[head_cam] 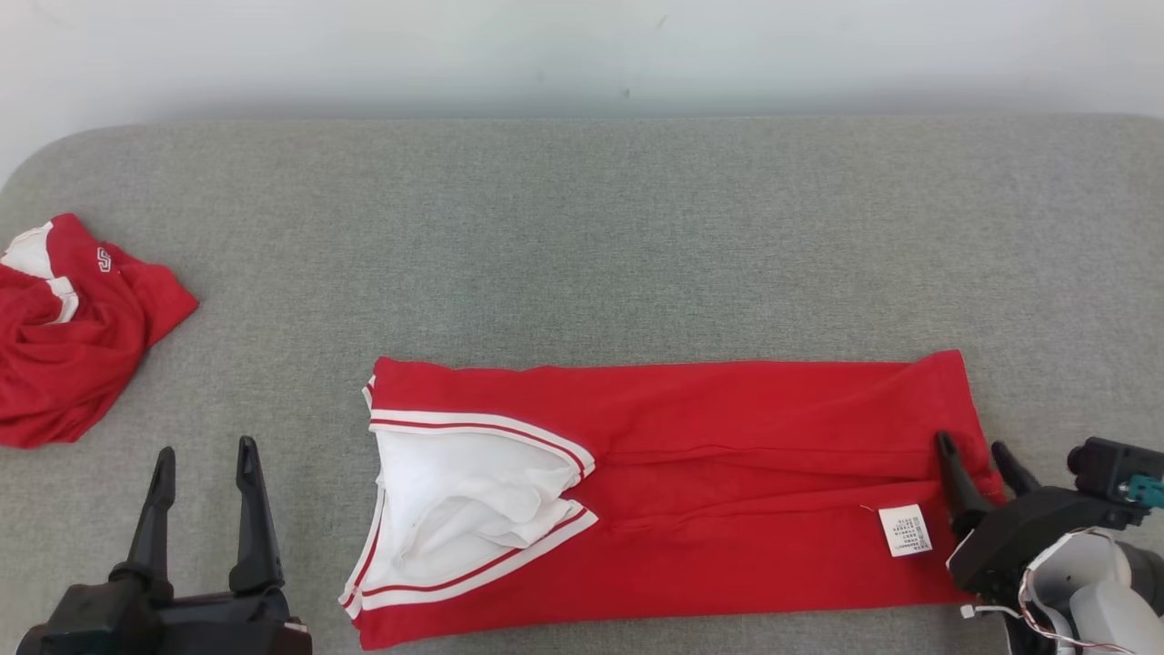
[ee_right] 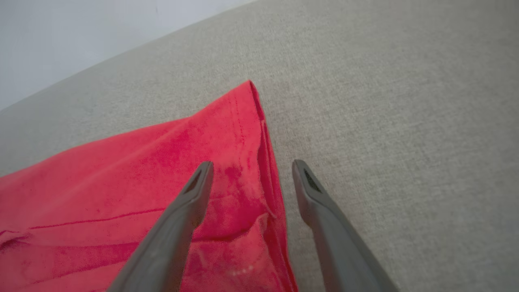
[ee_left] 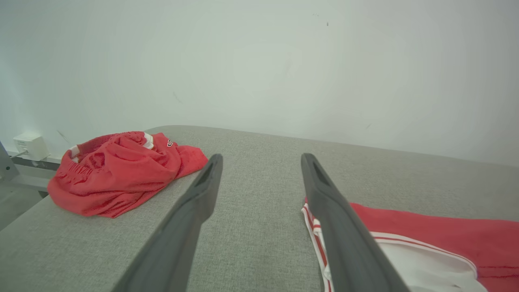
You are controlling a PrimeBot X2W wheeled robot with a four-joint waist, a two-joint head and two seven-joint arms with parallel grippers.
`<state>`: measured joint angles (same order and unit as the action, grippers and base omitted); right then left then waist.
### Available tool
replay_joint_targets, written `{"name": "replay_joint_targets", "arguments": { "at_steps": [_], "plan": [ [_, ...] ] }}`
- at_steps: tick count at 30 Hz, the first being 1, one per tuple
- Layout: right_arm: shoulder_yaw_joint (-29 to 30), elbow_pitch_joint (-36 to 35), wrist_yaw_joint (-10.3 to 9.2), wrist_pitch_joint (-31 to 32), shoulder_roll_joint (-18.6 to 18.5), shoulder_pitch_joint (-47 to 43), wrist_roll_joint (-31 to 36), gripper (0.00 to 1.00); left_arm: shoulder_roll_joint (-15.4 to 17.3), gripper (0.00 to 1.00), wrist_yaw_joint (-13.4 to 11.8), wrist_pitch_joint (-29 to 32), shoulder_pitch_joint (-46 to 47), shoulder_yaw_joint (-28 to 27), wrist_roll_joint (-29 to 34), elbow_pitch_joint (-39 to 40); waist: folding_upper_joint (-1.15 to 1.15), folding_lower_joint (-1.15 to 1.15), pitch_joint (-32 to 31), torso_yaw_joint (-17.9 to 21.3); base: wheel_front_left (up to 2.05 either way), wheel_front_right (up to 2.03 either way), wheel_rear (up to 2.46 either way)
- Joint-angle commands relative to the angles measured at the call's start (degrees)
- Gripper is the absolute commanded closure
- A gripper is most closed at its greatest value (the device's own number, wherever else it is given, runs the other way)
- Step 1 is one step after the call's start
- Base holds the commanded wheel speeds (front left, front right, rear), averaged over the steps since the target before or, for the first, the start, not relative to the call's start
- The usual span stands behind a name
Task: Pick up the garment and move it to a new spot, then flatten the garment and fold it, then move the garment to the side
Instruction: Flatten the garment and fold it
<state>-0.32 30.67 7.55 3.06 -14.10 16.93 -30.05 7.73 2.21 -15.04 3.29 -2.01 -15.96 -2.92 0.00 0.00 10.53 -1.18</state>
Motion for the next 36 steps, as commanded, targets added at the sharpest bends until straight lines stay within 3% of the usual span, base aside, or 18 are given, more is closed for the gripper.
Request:
{"name": "replay_joint_targets", "arguments": {
  "at_steps": [1, 6, 8, 14, 24, 30, 36],
  "plan": [
    [-0.21, 1.72, -0.14, 0.23, 0.19, 0.88, 0.81, 0.00, -0.85, 0.00, 0.79, -0.19, -0.84, -0.83, 1.41, -0.52, 0.00, 0.00, 0.06, -0.29, 0.00, 0.00, 0.00],
    [-1.48, 6.96, -0.14, 0.70, 0.95, 1.85, 1.12, 0.00, -2.56, 0.00, 2.56, -0.20, -0.83, -2.54, 3.44, -1.68, 0.00, 0.00, -0.07, -0.91, 0.00, 0.00, 0.00],
    [-1.92, 8.30, -0.14, 0.42, 1.19, 2.21, 0.72, 1.00, -2.94, 0.00, 3.06, -0.19, -0.94, -3.13, 4.20, -2.23, 0.00, 0.00, -0.28, -0.96, 0.00, 0.00, 0.00],
    [-2.67, 10.31, -0.14, -1.69, -0.26, 3.51, -0.87, 1.00, -3.71, 0.00, 3.95, -0.19, -2.02, -4.65, 5.89, -3.40, 0.00, 0.00, -2.26, -0.21, 0.00, 0.00, 0.00],
    [3.40, 14.03, -0.15, -4.70, -10.97, 3.59, -0.87, 1.00, -4.36, 0.00, 4.81, -0.19, -3.85, -5.40, 7.97, -3.88, 0.00, 0.00, -6.05, 0.67, 0.00, 0.00, 0.00],
    [3.01, 11.44, -0.14, -3.74, -10.57, 4.05, -0.44, 1.00, -4.58, 0.00, 4.76, -0.19, -4.91, -6.36, 8.12, -3.60, 0.00, 0.00, -6.84, 1.61, 0.00, 0.00, 0.00],
    [-2.33, 3.18, -0.14, -2.65, -4.67, 3.19, -1.71, 1.00, -4.75, 0.00, 4.80, -0.19, -5.63, -7.16, 8.11, -3.98, 0.00, 0.00, -7.16, 2.62, 0.00, 0.00, 0.00]
  ]
}}
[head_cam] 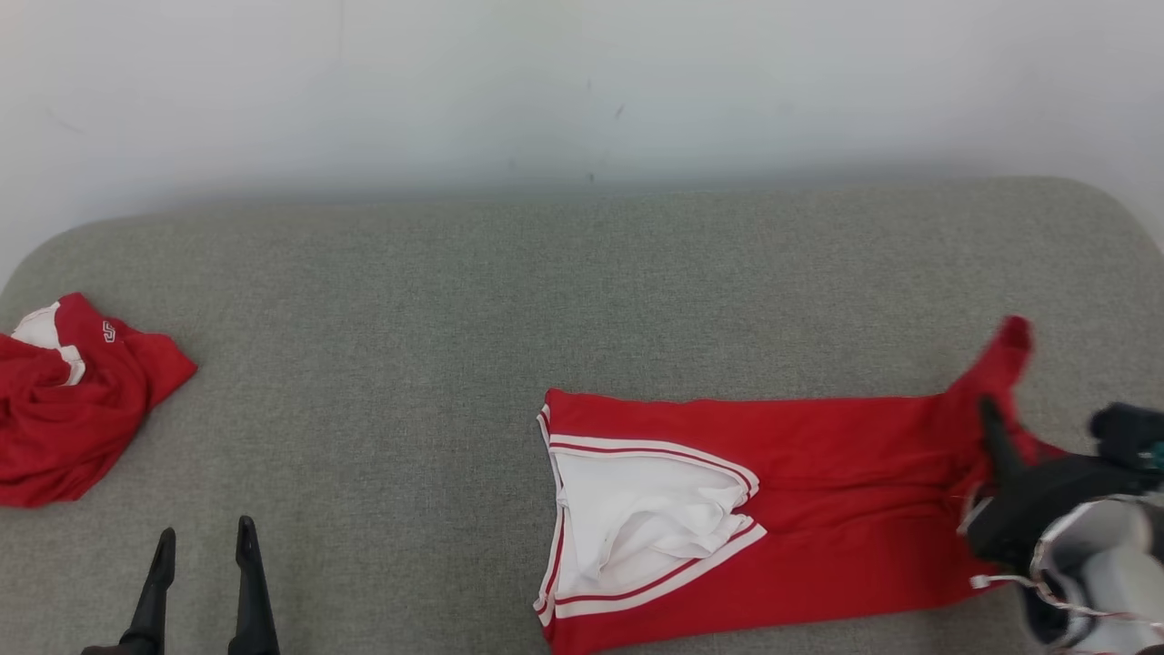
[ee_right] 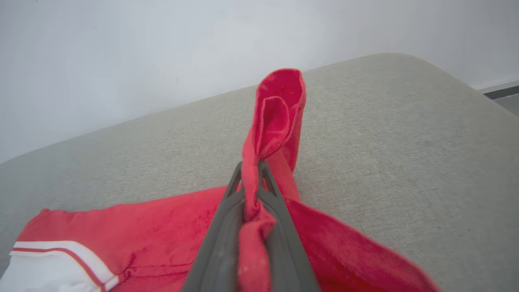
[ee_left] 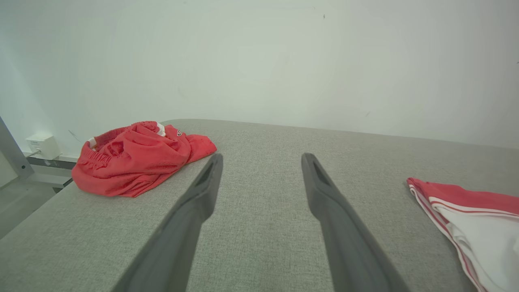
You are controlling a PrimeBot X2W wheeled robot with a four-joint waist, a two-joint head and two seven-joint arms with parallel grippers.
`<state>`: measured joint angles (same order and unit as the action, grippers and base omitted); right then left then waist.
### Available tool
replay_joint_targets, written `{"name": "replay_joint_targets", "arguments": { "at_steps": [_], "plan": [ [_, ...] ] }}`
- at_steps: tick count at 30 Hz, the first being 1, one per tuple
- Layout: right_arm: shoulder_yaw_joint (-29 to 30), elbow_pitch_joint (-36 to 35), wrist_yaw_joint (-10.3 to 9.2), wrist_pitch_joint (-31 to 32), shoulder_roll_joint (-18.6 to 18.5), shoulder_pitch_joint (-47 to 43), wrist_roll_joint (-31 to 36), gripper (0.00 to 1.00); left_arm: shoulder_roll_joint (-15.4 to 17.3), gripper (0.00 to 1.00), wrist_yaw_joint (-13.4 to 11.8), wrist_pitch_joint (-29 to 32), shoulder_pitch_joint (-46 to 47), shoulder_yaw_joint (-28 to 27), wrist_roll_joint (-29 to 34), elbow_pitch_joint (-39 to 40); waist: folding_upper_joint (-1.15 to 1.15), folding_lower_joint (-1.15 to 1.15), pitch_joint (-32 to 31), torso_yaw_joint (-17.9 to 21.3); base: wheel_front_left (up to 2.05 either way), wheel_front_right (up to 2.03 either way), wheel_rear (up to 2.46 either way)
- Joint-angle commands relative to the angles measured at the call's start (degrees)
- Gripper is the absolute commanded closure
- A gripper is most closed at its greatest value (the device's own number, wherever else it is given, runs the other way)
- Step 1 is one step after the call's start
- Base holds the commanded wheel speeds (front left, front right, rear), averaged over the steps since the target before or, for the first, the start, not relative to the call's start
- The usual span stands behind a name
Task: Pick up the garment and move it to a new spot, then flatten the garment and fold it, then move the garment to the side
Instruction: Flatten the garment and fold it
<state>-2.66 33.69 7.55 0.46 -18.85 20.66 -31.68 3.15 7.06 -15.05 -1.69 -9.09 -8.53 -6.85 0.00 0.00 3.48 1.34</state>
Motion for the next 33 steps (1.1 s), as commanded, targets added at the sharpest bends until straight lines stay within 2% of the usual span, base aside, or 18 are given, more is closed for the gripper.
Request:
{"name": "replay_joint_targets", "arguments": {
  "at_steps": [1, 9, 15, 21, 32, 33],
  "plan": [
    [-1.05, -1.35, -0.14, 0.37, 1.26, -1.03, -0.36, 1.00, -0.19, 0.00, -0.03, -0.18, -0.59, -0.03, 0.77, -0.08, 0.00, 0.00, -0.19, 0.12, 0.00, 0.00, 0.00],
    [-8.68, -11.98, -0.14, 3.34, 9.46, -4.41, -1.24, 1.00, -0.23, 0.00, 0.16, -0.18, 1.16, 0.99, 1.04, -0.88, 0.00, 0.00, -0.24, -1.42, 0.00, 0.00, 0.00],
    [-13.08, -14.92, -0.14, 4.22, 14.36, -4.48, -1.38, 1.00, -0.26, 0.00, 0.29, -0.18, 2.63, 1.50, 0.76, -1.63, 0.00, 0.00, 0.81, -3.26, 0.00, 0.00, 0.00],
    [-17.71, -12.34, -0.14, 3.27, 15.84, -2.82, -2.49, 1.00, -0.28, 0.00, 0.41, -0.18, 3.84, 3.17, 0.37, -2.25, 0.00, 0.00, 2.31, -5.59, 0.00, 0.00, 0.00],
    [-26.28, -3.62, -0.14, -2.93, 15.97, 2.59, -9.69, 1.00, -0.28, 0.00, 0.25, -0.18, 6.11, 4.96, -0.58, -4.08, 0.00, 0.00, 3.94, -8.22, 0.00, 0.00, 0.00],
    [-26.81, -2.54, -0.14, -3.21, 15.97, 3.08, -9.98, 0.79, -0.29, 0.00, 0.26, -0.18, 6.29, 5.07, -0.67, -4.16, 0.00, 0.00, 4.00, -8.30, 0.00, 0.00, 0.00]
  ]
}}
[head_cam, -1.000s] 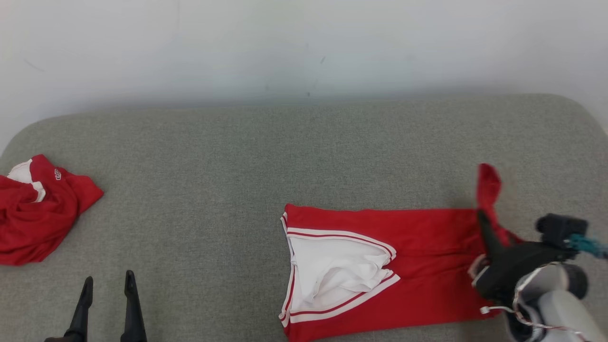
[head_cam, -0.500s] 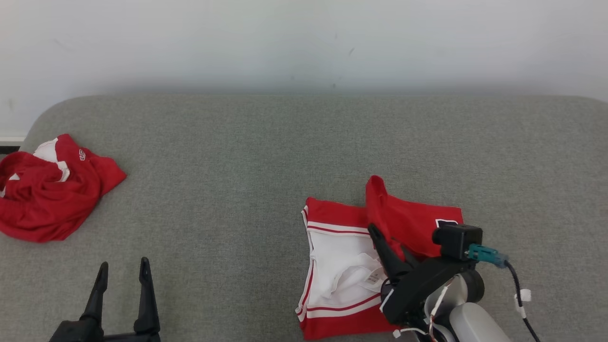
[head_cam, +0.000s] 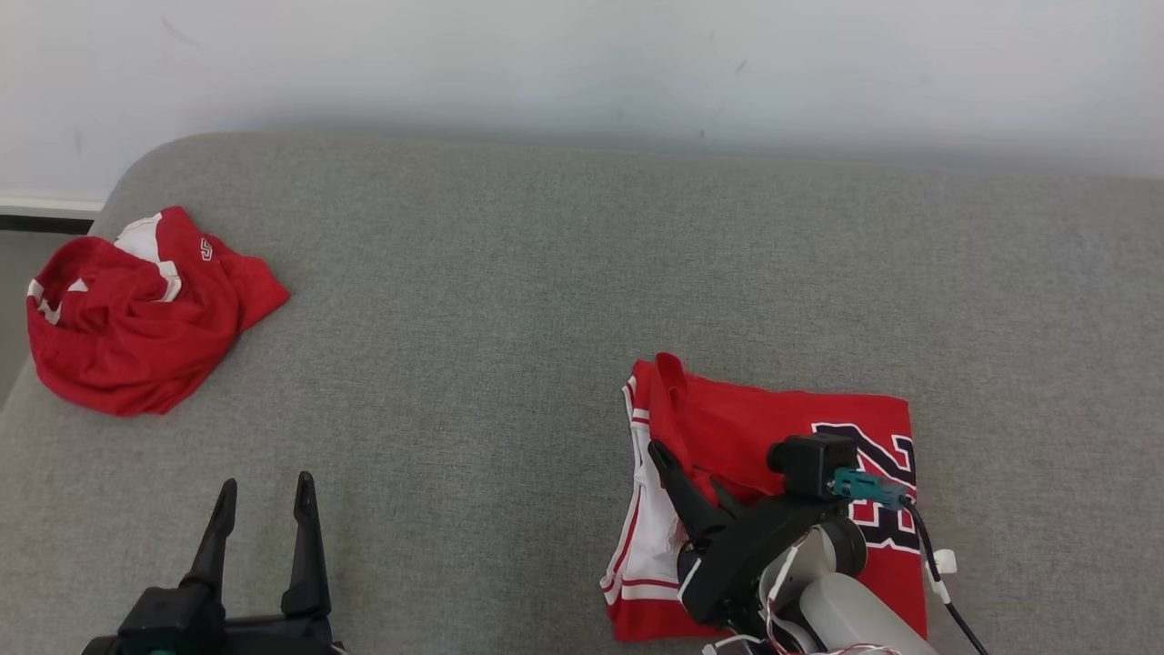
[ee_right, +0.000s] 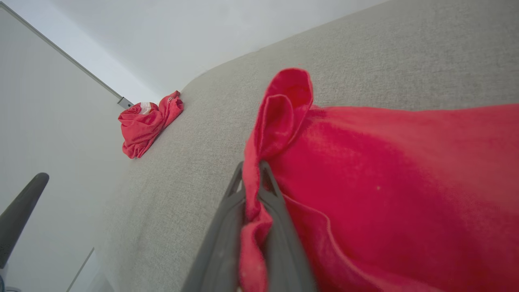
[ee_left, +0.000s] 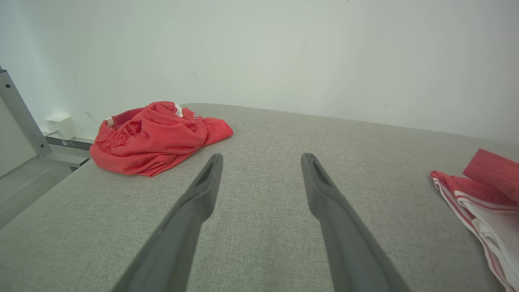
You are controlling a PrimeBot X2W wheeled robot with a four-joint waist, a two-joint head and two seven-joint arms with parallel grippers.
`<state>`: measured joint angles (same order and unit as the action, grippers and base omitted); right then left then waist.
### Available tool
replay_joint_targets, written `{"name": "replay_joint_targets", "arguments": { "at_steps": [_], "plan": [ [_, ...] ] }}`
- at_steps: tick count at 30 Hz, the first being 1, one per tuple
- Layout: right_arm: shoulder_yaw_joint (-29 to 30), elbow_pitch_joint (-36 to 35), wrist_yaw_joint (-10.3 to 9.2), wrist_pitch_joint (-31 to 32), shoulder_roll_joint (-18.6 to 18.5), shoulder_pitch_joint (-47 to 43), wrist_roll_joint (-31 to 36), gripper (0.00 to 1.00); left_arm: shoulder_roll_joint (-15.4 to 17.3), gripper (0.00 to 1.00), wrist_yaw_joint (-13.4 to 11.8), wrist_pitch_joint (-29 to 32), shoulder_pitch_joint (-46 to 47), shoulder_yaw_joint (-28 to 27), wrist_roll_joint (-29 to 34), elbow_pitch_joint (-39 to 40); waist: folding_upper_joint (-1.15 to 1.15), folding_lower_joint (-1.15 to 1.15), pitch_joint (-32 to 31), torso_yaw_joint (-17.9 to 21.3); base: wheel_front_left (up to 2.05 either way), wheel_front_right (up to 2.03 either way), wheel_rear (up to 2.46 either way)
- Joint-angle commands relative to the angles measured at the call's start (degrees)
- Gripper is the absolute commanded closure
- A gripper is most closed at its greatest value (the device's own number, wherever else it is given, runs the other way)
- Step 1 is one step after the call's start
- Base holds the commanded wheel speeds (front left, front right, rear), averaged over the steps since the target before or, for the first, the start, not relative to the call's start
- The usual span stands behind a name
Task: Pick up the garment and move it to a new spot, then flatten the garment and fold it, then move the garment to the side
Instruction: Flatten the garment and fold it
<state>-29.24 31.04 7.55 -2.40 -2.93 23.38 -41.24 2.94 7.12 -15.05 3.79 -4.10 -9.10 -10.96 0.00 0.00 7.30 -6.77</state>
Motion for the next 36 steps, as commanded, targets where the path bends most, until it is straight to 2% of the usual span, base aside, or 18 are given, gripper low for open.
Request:
{"name": "replay_joint_targets", "arguments": {
  "at_steps": [1, 6, 10, 15, 16, 22, 27, 28, 29, 30, 36],
  "plan": [
    [-0.77, 0.83, -0.14, -0.85, 0.07, 0.97, -0.78, 0.00, -0.08, 0.00, 0.20, -0.18, 0.88, 0.16, -0.10, -0.16, 0.00, 0.00, 0.22, -0.23, 0.00, 0.00, 0.00],
    [-2.06, 2.65, -0.14, -3.96, 0.02, 2.94, -0.32, 0.00, -0.08, 0.00, 0.24, -0.18, 0.78, -0.56, 0.19, -0.51, 0.00, 0.00, -0.09, 0.41, 0.00, 0.00, 0.00],
    [-0.60, 3.16, -0.14, -8.13, 0.01, 4.43, 2.11, 0.00, -0.08, 0.00, 0.13, -0.18, -0.50, -1.18, 0.52, -0.09, 0.00, 0.00, -1.07, 1.76, 0.00, 0.00, 0.00],
    [5.01, 1.24, -0.14, -11.20, -2.21, 3.54, 6.01, 0.00, -0.08, 0.00, 0.12, -0.18, -1.56, -1.58, 1.18, 0.49, 0.00, 0.00, -2.26, 3.39, 0.00, 0.00, 0.00],
    [7.63, -0.45, -0.14, -11.78, -3.35, 2.31, 7.01, 0.00, -0.07, 0.00, 0.14, -0.18, -1.67, -1.79, 1.38, 0.74, 0.00, 0.00, -2.63, 3.99, 0.00, 0.00, 0.00],
    [14.91, -5.30, -0.14, -12.40, -6.33, -3.13, 8.83, 0.00, -0.07, 0.00, 0.21, -0.18, -2.71, -2.31, 1.64, 1.25, 0.00, 0.00, -3.40, 5.49, 0.00, 0.00, 0.00],
    [17.62, -6.48, -0.14, -11.98, -7.86, -7.23, 11.01, 0.00, -0.07, 0.00, 0.29, -0.18, -3.02, -2.38, 1.69, 1.65, 0.00, 0.00, -3.64, 5.81, 0.00, 0.00, 0.00],
    [17.59, -6.26, -0.14, -11.62, -8.01, -7.76, 11.24, 0.15, -0.07, 0.00, 0.31, -0.18, -3.01, -2.39, 1.81, 1.73, 0.00, 0.00, -3.65, 5.78, 0.00, 0.00, 0.00],
    [17.37, -5.95, -0.14, -11.22, -8.38, -8.08, 11.62, 0.93, -0.07, 0.00, 0.32, -0.18, -2.97, -2.38, 1.90, 1.77, 0.00, 0.00, -3.64, 5.70, 0.00, 0.00, 0.00],
    [16.87, -5.51, -0.14, -10.71, -8.80, -8.26, 12.10, 1.00, -0.07, 0.00, 0.34, -0.18, -2.91, -2.37, 2.00, 1.80, 0.00, 0.00, -3.63, 5.61, 0.00, 0.00, 0.00],
    [11.96, -0.44, -0.14, -10.35, -9.89, -6.44, 14.68, 1.00, -0.07, 0.00, 0.25, -0.18, -2.06, -1.74, 2.40, 1.56, 0.00, 0.00, -3.45, 4.37, 0.00, 0.00, 0.00]
  ]
}}
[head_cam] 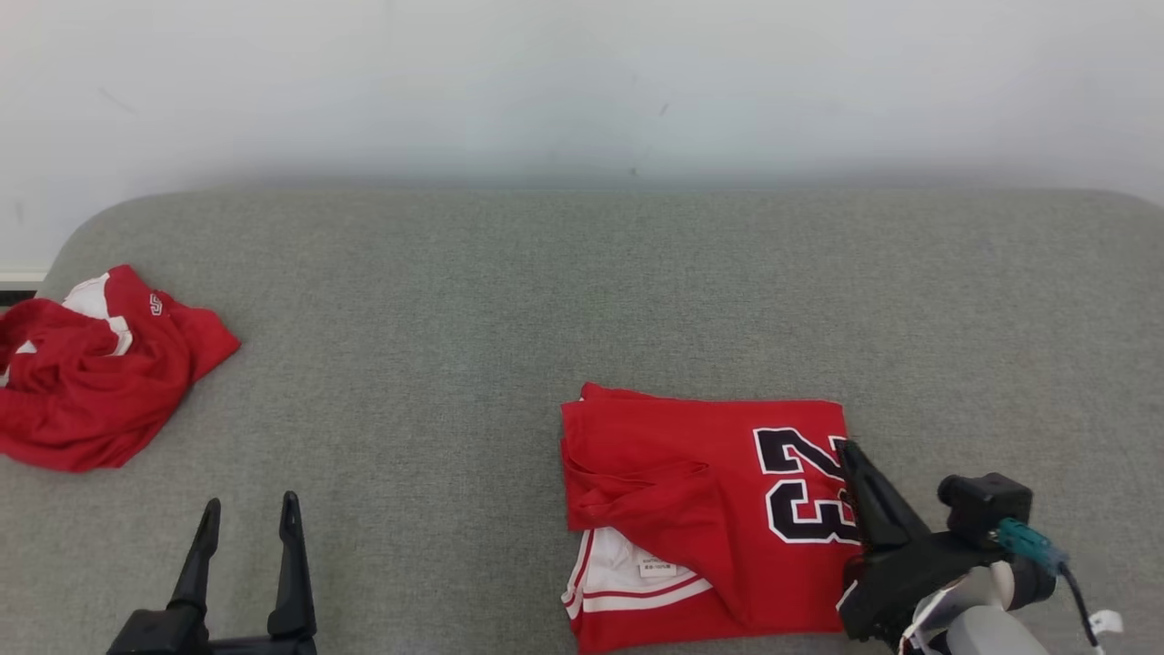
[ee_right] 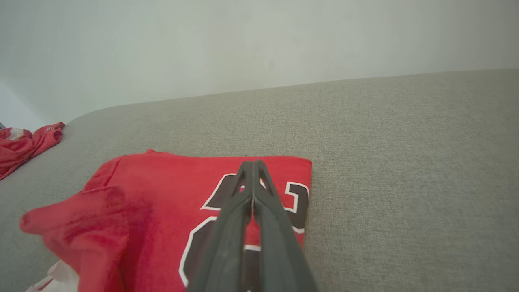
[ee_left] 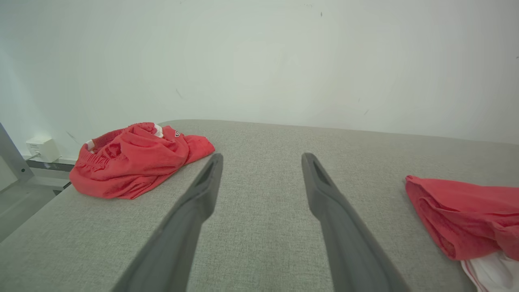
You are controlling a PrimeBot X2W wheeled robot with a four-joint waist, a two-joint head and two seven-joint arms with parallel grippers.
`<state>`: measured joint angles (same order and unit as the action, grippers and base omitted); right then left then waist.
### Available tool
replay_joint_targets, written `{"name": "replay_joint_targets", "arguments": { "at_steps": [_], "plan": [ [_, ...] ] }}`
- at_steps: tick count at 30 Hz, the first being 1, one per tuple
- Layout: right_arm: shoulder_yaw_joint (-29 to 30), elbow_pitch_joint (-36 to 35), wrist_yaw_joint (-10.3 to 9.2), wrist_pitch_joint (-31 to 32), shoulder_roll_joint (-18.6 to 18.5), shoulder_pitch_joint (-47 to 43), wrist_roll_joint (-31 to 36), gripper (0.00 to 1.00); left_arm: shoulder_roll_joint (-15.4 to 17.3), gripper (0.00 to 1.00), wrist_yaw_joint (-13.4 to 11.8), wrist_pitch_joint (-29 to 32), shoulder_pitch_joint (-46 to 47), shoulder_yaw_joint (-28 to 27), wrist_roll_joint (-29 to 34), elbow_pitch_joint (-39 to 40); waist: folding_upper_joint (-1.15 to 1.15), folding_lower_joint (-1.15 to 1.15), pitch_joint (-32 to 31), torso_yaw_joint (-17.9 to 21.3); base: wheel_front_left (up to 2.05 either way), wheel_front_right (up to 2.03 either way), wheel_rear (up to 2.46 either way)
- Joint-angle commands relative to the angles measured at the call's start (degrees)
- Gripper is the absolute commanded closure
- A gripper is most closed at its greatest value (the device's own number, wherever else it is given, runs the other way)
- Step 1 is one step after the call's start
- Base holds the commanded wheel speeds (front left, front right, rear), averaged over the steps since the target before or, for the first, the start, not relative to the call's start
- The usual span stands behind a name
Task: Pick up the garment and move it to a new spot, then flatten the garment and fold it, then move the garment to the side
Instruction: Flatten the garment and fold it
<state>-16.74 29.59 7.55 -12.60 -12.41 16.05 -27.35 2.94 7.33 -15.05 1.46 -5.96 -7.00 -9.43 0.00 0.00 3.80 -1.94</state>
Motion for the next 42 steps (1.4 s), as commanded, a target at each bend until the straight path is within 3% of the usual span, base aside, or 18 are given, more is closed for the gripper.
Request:
{"name": "replay_joint_targets", "arguments": {
  "at_steps": [1, 13, 25, 30, 42],
  "plan": [
    [-1.66, 2.48, -0.14, -0.18, -0.46, 1.32, 1.30, 1.00, -0.06, 0.00, 0.05, -0.19, 0.40, 0.23, 0.35, -0.07, 0.00, 0.00, 0.04, -0.75, 0.00, 0.00, 0.00],
    [-11.36, 15.12, -0.14, -2.32, 4.41, 4.83, 1.09, 1.00, -0.08, 0.00, 0.14, -0.18, 1.08, 0.79, -0.12, -0.60, 0.00, 0.00, 0.32, -4.15, 0.00, 0.00, 0.00],
    [-22.18, 11.22, -0.14, -2.63, 8.07, 1.97, -1.11, 1.00, -0.09, 0.00, 0.11, -0.18, 1.21, 0.21, -0.38, -0.45, 0.00, 0.00, 0.81, -4.45, 0.00, 0.00, 0.00],
    [-18.62, 6.79, -0.14, -2.64, 7.48, 2.45, -1.01, 1.00, -0.08, 0.00, 0.10, -0.18, 1.09, -0.12, -0.06, -0.23, 0.00, 0.00, 0.67, -3.12, 0.00, 0.00, 0.00],
    [1.73, -7.17, -0.14, -2.57, 4.40, -3.61, 6.14, 1.00, -0.08, 0.00, 0.10, -0.18, -0.58, -0.25, 0.40, 0.84, 0.00, 0.00, -0.70, 0.99, 0.00, 0.00, 0.00]
  ]
}}
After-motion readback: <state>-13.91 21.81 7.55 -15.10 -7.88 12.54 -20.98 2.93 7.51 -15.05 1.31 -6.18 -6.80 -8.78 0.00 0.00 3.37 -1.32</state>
